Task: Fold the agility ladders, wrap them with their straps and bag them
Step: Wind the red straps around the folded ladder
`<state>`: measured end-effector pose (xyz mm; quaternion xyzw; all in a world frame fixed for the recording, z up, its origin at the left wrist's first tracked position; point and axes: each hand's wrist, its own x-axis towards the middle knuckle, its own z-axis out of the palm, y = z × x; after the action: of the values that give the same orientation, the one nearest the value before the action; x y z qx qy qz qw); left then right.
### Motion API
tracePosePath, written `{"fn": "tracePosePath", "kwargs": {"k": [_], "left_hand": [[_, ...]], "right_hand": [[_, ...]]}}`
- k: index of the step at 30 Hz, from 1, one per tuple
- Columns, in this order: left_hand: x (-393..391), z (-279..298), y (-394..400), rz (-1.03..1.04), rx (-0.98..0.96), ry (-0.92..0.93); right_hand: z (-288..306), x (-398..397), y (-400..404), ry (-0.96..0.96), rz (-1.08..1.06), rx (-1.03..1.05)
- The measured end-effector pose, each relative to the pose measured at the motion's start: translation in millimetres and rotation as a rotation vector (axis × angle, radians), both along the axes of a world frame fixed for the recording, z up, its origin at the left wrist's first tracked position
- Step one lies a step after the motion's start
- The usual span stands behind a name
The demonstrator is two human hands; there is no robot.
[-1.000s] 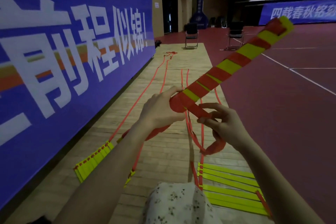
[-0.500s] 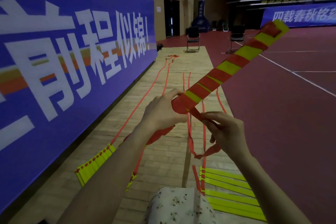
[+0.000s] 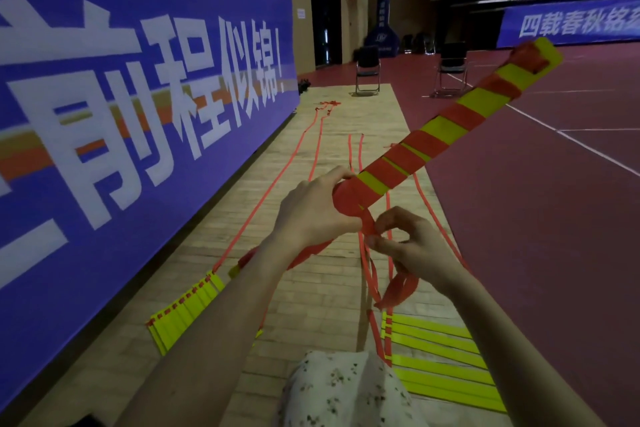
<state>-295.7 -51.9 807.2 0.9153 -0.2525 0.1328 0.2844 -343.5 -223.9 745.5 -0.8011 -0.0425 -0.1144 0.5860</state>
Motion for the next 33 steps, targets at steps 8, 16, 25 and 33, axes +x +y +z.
{"fn": "tracePosePath", "kwargs": {"k": [8, 16, 25, 33], "left_hand": [[-6.4, 1.8, -2.2, 0.001, 0.09, -0.096], [-8.2, -25.3, -13.8, 0.277, 0.251, -0.452], [-11.9, -43.7, -27.4, 0.22, 0.234, -1.027], [5.6, -2.4, -3.3, -0.281, 0.079, 0.546]], "right_hand": [[12.9, -0.6, -3.5, 0.186, 0.291, 0.26], [34.5, -2.1, -6.1, 0.224, 0.108, 0.316], [35.5, 6.0, 27.5, 0.251, -0.345, 0.62], [22.5, -2.0, 18.2, -0.011, -0.153, 0.396]]}}
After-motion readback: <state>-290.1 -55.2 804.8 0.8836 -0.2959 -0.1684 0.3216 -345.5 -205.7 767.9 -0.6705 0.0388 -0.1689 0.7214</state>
